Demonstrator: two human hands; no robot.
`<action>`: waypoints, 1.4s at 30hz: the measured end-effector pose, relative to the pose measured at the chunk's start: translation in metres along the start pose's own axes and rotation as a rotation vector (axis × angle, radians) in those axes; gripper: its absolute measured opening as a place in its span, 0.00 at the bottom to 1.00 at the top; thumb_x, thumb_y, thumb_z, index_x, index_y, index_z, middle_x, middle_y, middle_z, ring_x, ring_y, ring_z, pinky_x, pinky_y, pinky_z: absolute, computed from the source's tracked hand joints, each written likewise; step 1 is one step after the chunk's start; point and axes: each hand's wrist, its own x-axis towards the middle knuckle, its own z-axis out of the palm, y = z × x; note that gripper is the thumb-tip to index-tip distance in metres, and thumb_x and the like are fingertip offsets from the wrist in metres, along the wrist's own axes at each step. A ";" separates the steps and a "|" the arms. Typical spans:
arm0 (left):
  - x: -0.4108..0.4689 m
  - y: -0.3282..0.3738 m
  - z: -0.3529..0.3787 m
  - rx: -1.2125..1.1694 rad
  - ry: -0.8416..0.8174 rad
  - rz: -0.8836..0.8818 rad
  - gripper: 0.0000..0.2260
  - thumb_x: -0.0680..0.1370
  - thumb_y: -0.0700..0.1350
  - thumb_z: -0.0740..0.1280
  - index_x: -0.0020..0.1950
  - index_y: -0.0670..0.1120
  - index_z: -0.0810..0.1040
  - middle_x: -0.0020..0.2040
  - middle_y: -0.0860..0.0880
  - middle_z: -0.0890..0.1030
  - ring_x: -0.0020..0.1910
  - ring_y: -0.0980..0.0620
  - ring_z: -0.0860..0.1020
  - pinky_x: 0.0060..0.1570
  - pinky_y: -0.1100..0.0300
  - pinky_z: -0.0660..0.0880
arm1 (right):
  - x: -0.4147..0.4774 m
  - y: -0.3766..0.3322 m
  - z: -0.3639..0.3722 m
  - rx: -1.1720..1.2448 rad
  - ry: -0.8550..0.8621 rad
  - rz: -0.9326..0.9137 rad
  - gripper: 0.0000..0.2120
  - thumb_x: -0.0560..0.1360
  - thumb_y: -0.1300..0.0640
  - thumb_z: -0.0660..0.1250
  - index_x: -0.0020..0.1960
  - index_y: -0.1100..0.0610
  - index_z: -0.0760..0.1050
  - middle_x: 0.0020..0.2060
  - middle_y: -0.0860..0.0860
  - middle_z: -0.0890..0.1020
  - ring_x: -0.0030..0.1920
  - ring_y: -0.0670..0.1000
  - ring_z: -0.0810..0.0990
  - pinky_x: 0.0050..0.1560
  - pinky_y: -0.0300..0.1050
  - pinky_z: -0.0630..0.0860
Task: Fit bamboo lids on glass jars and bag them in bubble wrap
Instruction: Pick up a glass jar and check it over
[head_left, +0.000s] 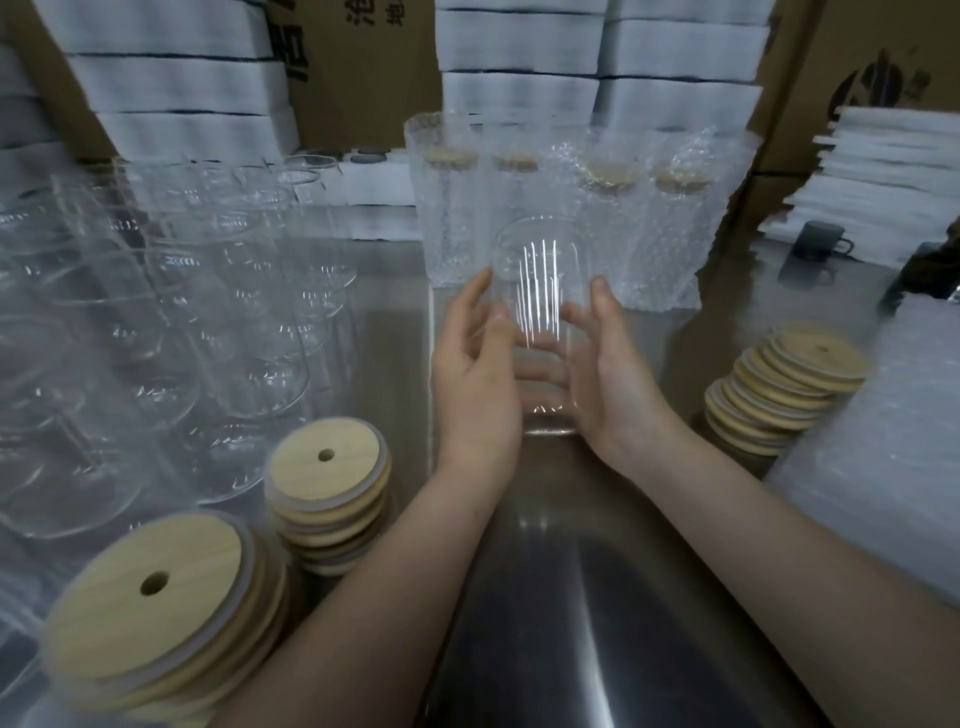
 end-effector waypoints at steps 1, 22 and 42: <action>0.000 0.000 0.001 0.001 -0.017 -0.022 0.16 0.82 0.39 0.61 0.71 0.46 0.73 0.58 0.51 0.82 0.53 0.60 0.81 0.52 0.68 0.76 | 0.001 0.000 0.000 -0.025 0.018 -0.005 0.27 0.79 0.34 0.52 0.65 0.52 0.74 0.57 0.57 0.83 0.52 0.59 0.84 0.51 0.57 0.81; -0.007 0.004 0.000 -0.030 -0.021 -0.112 0.33 0.66 0.55 0.76 0.69 0.50 0.71 0.59 0.47 0.81 0.46 0.55 0.85 0.43 0.56 0.82 | -0.003 0.001 0.021 -0.185 0.143 -0.059 0.27 0.81 0.35 0.49 0.61 0.55 0.71 0.53 0.61 0.83 0.44 0.61 0.84 0.44 0.57 0.82; -0.005 0.009 -0.001 -0.213 -0.238 -0.226 0.29 0.75 0.62 0.58 0.69 0.47 0.74 0.55 0.44 0.82 0.51 0.42 0.80 0.48 0.52 0.79 | -0.001 -0.009 0.007 0.008 -0.043 0.161 0.24 0.81 0.40 0.54 0.47 0.57 0.78 0.33 0.54 0.78 0.29 0.50 0.73 0.31 0.42 0.65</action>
